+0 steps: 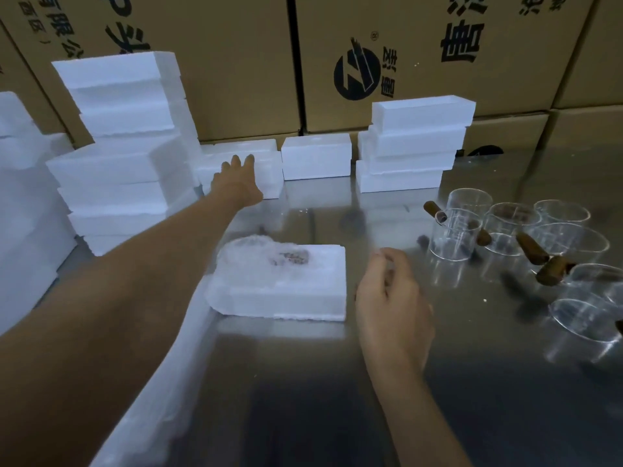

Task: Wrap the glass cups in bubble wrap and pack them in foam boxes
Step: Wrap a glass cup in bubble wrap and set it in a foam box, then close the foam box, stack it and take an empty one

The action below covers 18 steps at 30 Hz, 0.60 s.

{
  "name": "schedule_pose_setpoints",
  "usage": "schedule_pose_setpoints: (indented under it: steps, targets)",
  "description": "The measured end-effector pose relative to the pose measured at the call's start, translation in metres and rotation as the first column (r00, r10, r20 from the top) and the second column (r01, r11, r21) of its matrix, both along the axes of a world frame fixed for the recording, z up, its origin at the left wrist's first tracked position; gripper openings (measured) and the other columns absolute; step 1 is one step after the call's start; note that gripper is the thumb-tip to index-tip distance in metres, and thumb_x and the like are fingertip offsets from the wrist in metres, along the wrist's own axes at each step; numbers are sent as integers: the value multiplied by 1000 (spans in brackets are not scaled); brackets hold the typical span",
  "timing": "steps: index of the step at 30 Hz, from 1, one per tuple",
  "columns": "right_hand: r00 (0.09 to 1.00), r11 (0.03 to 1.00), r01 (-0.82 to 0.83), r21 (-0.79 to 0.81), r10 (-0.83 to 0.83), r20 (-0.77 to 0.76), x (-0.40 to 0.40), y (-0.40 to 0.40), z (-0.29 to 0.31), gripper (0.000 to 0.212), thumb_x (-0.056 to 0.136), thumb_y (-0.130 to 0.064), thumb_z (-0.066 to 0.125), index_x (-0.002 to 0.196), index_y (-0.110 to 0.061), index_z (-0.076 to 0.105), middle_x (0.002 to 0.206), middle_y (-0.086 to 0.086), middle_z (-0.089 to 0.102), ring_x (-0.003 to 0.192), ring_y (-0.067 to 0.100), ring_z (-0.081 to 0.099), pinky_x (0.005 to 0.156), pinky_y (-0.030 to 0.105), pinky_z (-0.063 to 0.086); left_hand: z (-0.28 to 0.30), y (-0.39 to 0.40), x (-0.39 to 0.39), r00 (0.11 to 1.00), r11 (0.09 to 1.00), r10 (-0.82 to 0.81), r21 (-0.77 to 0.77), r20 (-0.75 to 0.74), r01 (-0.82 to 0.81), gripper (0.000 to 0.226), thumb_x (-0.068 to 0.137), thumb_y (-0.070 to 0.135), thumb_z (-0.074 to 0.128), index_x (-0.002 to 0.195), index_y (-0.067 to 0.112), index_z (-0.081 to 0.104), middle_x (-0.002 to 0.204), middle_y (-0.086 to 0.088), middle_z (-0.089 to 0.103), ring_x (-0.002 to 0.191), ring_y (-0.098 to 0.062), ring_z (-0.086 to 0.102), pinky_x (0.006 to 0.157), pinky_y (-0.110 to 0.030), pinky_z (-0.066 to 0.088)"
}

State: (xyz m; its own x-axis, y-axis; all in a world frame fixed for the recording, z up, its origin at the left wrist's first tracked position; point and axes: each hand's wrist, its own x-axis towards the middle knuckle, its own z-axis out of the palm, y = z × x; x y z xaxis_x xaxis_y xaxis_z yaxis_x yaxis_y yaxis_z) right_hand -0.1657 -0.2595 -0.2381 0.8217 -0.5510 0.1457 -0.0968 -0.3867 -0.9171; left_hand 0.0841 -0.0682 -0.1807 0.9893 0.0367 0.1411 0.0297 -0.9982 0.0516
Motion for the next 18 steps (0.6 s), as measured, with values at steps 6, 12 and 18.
schedule_pose_setpoints:
  steps: [6, 12, 18]
  targets:
    - [999, 999, 43, -20, -43, -11, 10, -2, -8, 32, 98, -42, 19, 96, -36, 50, 59, -18, 51, 60, -10, 46, 79, 32, 33, -14, -3, 46, 998, 962, -32, 272, 60, 15, 75, 94, 19, 61, 155, 16, 17, 159, -13, 25, 145, -34, 25, 115, -49, 29]
    - [999, 999, 27, -40, -28, -39, 11, -4, -7, 19, 99, -39, 26, 91, -40, 43, 70, -14, 54, 58, -6, 37, 80, 33, 34, -10, -8, 44, 987, 940, -123, 332, 98, 85, 60, 100, 22, 51, 153, 14, 23, 148, -17, 40, 132, -38, 41, 113, -52, 30]
    - [1000, 998, -6, -68, 5, -15, 9, -4, -8, 18, 99, -38, 33, 89, -39, 48, 66, -18, 50, 63, -6, 36, 87, 36, 39, 7, -13, 16, 969, 906, -218, 394, 119, 155, 64, 101, 25, 50, 154, 10, 19, 147, -20, 40, 130, -41, 40, 105, -52, 36]
